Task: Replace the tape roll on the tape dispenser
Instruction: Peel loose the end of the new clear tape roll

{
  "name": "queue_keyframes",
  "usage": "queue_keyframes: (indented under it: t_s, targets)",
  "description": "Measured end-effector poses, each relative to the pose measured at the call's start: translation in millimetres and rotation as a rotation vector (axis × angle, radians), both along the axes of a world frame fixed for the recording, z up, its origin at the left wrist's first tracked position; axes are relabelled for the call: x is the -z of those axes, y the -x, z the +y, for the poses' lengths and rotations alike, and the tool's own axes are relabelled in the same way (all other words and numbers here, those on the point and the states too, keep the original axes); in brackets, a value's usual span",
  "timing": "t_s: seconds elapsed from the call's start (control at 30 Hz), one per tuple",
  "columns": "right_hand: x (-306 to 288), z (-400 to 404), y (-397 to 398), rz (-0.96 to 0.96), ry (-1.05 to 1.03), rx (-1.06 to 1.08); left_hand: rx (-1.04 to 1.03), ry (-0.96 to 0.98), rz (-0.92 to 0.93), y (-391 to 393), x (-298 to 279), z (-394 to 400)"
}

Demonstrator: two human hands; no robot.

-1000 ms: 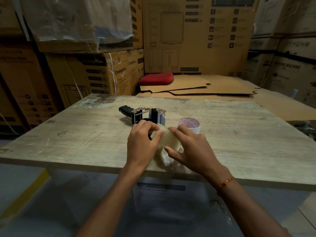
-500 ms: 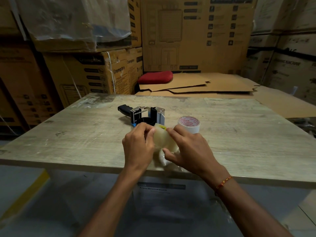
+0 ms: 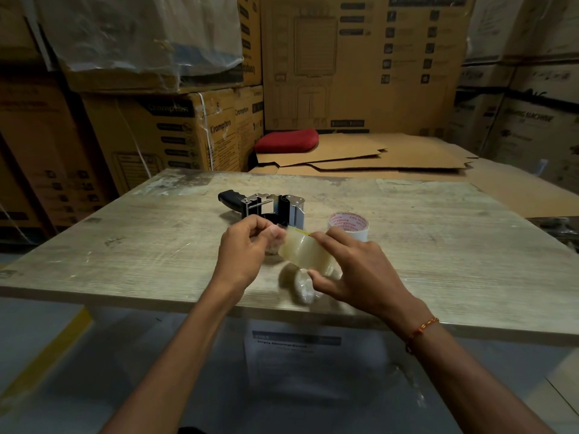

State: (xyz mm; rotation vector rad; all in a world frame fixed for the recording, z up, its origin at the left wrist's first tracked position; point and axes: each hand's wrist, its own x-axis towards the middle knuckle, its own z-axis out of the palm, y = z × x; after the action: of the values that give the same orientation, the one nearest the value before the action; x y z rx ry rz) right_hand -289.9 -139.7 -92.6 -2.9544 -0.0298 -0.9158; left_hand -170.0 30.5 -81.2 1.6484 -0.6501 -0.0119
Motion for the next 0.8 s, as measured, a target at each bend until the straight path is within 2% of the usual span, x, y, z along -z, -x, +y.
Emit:
queue_keyframes:
  t_s: [0.1,0.27,0.47,0.57,0.7,0.8]
  targets:
    - [2.7,-2.6,0.0,-0.014,0.003,-0.006,0.011,0.056,0.074,0.8,1.5,1.2]
    - [12.2,-5.8,0.8,-0.018,0.004,0.012,-0.113,-0.046,-0.100,5.6,11.2,-0.8]
    - [10.6,-12.0,7.5,0.035,-0.125,0.023,-0.083,-0.035,-0.073,7.3,11.2,-3.6]
    - [8.3,-4.9,7.9,0.097,-0.175,0.075,-0.121,-0.060,-0.119,9.3,10.1,-6.8]
    - [8.0,-6.3,1.8,0.006,-0.456,0.065,-0.121,-0.096,-0.199,14.7,8.9,-8.3]
    - [7.2,-13.9,1.7,0.019,-0.620,-0.005,-0.083,-0.074,-0.155,15.6,8.2,-8.2]
